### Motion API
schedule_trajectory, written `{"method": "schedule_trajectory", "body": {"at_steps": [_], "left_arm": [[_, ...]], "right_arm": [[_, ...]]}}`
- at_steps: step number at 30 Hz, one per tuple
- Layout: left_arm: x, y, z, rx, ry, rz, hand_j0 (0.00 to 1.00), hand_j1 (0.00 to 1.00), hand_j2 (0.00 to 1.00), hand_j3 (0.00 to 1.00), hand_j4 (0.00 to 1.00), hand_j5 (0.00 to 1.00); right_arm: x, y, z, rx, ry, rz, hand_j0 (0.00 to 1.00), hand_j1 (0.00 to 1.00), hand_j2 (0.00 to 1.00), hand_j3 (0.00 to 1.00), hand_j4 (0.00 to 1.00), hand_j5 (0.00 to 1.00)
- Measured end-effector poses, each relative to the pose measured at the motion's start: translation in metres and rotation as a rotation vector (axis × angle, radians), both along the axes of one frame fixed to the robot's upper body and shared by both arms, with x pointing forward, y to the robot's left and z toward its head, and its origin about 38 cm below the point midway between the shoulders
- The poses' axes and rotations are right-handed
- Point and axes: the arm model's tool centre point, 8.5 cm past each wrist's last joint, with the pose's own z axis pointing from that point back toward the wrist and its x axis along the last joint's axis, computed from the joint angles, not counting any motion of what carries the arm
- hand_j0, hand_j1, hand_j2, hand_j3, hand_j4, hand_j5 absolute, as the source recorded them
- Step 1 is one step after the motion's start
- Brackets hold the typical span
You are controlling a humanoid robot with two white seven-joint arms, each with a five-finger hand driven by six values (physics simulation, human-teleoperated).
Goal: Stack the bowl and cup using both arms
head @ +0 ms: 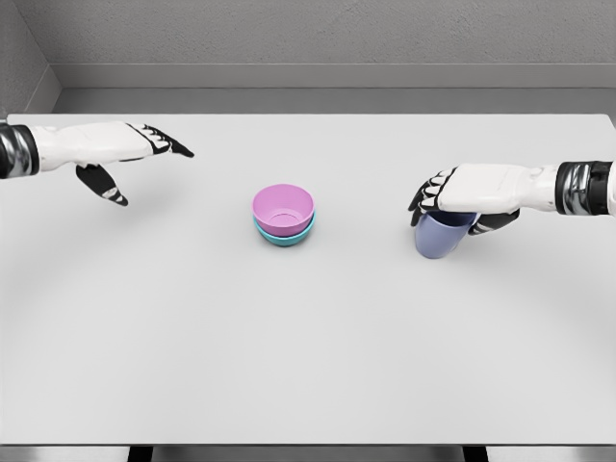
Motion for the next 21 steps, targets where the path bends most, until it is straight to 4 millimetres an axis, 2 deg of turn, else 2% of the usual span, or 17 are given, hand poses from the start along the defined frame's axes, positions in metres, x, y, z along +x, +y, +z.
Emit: {"method": "schedule_trajectory", "body": {"at_steps": [4, 14, 15, 21], "left_arm": [[0.0, 0.0, 0.0, 0.0, 0.0, 0.0, 1.0, 1.0, 1.0, 1.0, 1.0, 1.0], [0.0, 0.0, -0.0001, 0.0, 0.0, 0.0, 1.0, 1.0, 1.0, 1.0, 1.0, 1.0], [0.0, 0.0, 0.0, 0.0, 0.0, 0.0, 1.0, 1.0, 1.0, 1.0, 1.0, 1.0], [0.0, 0.0, -0.0001, 0.001, 0.001, 0.0, 1.0, 1.0, 1.0, 1.0, 1.0, 1.0]], "right_arm": [[-0.0001, 0.0003, -0.0002, 0.0, 0.001, 0.001, 0.63, 0.63, 0.63, 0.63, 0.63, 0.63], [0.0011, -0.0001, 0.0017, 0.003, -0.003, -0.001, 0.64, 0.64, 0.64, 0.64, 0.64, 0.64], [0.0013, -0.0003, 0.0021, 0.004, -0.004, -0.002, 0.66, 0.66, 0.66, 0.66, 0.66, 0.66], [0.002, -0.0011, 0.0037, 0.01, -0.006, -0.006, 0.65, 0.65, 0.65, 0.65, 0.65, 0.65]]}}
